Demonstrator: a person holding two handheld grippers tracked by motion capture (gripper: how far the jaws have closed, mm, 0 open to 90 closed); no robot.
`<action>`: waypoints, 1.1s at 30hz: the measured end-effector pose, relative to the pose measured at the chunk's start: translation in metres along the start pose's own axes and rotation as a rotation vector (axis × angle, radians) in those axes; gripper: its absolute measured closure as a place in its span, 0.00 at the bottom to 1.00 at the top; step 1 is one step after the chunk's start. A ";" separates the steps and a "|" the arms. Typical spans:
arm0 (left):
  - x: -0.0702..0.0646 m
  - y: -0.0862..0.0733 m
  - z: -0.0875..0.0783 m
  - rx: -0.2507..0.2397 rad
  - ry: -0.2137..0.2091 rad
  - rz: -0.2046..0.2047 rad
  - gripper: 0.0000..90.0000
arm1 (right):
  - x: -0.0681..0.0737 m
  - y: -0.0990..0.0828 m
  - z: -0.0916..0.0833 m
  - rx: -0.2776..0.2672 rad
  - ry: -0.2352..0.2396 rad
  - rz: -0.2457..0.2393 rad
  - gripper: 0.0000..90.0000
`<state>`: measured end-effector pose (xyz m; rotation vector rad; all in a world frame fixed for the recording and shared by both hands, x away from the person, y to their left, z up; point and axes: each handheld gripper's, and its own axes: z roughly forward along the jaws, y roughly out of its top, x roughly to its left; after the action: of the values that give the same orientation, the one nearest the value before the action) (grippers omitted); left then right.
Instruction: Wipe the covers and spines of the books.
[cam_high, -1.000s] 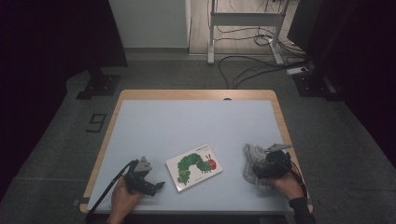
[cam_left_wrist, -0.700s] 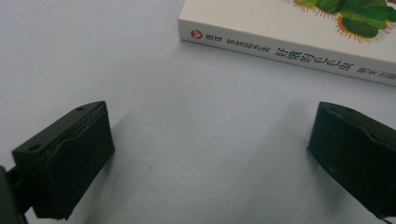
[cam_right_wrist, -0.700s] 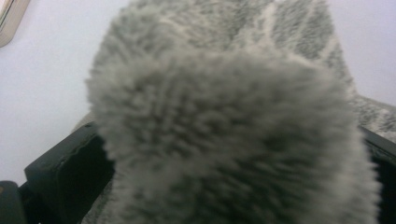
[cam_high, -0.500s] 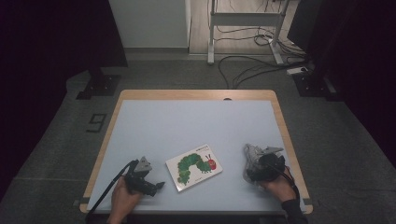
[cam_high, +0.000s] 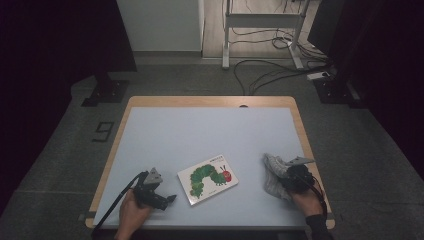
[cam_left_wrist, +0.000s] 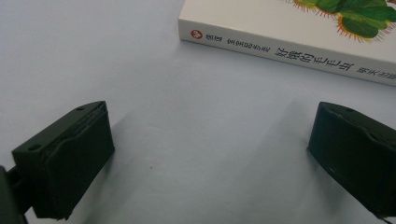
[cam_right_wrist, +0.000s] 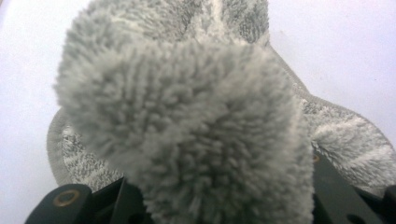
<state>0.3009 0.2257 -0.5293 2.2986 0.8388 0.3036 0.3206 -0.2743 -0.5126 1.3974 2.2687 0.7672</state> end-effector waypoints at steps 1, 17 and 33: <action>0.000 0.000 0.000 0.000 0.000 0.000 0.00 | -0.001 0.000 -0.001 -0.002 0.007 0.010 0.69; 0.000 0.000 0.000 -0.001 0.000 -0.001 0.00 | 0.000 0.021 -0.039 -0.092 0.077 0.002 0.70; 0.000 0.000 0.000 0.001 0.000 0.002 0.00 | 0.020 0.052 -0.056 -0.177 0.172 -0.046 0.68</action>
<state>0.3010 0.2259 -0.5293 2.3008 0.8364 0.3036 0.3162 -0.2523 -0.4371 1.2366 2.2848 1.0812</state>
